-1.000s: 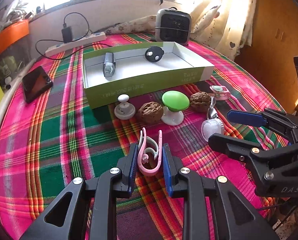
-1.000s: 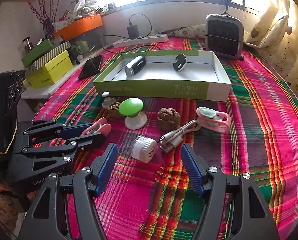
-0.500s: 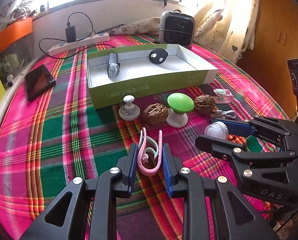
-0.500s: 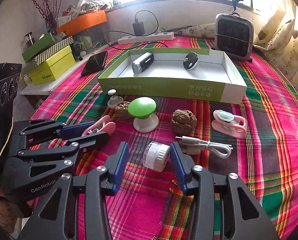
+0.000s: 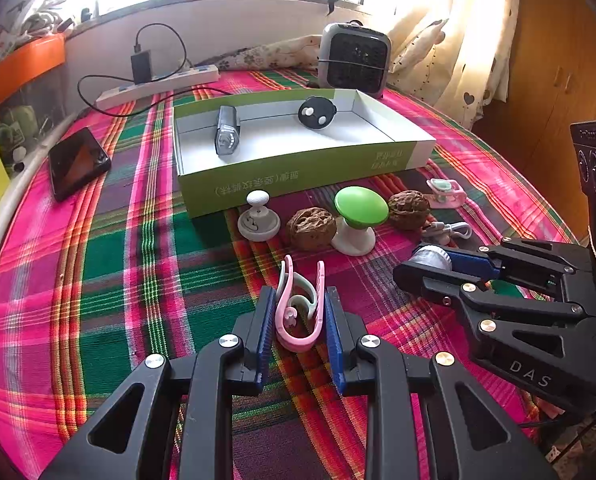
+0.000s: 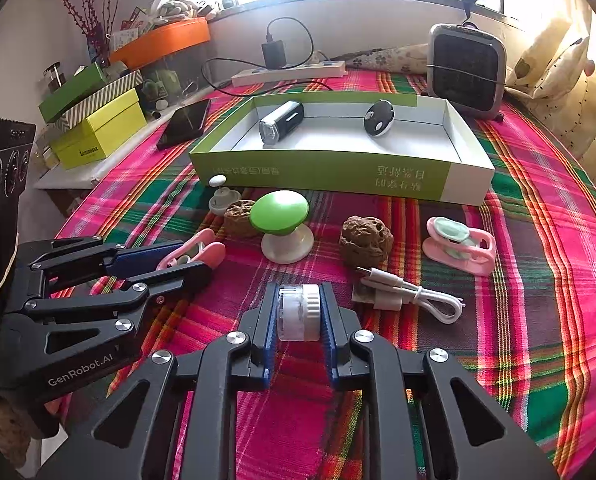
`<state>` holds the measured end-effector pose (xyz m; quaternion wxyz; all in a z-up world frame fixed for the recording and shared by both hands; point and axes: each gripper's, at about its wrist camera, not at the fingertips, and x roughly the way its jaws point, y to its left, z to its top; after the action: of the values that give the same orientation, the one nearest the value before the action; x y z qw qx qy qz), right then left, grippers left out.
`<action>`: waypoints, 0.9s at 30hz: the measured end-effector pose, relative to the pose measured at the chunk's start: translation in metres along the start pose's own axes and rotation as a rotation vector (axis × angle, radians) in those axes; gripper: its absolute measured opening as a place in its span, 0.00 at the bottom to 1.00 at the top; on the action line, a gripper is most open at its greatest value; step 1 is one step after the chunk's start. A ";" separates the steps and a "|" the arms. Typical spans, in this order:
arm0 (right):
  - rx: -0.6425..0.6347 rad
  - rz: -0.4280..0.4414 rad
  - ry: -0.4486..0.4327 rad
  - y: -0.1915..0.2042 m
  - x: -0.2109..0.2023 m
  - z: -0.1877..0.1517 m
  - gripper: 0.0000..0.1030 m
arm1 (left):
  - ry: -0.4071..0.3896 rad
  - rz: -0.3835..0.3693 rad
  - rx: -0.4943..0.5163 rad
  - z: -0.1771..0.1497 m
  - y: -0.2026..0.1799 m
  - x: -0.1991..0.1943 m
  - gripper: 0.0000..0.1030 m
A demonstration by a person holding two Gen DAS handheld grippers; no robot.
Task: Organize objects
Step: 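Close right tool on white round cylinder while left tool holds pink clip, then carry pink clip with left tool into box while right tool carries cylinder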
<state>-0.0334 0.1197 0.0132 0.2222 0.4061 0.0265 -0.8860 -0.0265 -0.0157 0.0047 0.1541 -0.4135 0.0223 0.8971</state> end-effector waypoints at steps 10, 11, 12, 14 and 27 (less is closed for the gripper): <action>0.000 0.000 -0.001 0.000 0.000 -0.001 0.19 | -0.004 -0.001 -0.008 0.001 0.000 0.001 0.21; 0.000 0.001 -0.001 0.000 0.000 -0.001 0.19 | -0.004 0.000 -0.006 0.000 0.001 0.000 0.21; 0.000 0.001 -0.001 0.000 0.000 -0.001 0.19 | -0.004 0.000 -0.007 0.000 0.001 0.000 0.21; 0.002 0.003 -0.001 0.000 0.000 -0.001 0.19 | -0.004 -0.001 -0.006 0.001 0.001 0.001 0.21; 0.006 0.007 -0.001 0.000 0.000 0.000 0.19 | -0.007 0.001 -0.012 0.000 0.002 0.001 0.21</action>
<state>-0.0331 0.1194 0.0128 0.2243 0.4063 0.0222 -0.8855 -0.0278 -0.0169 0.0042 0.1511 -0.4111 0.0165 0.8988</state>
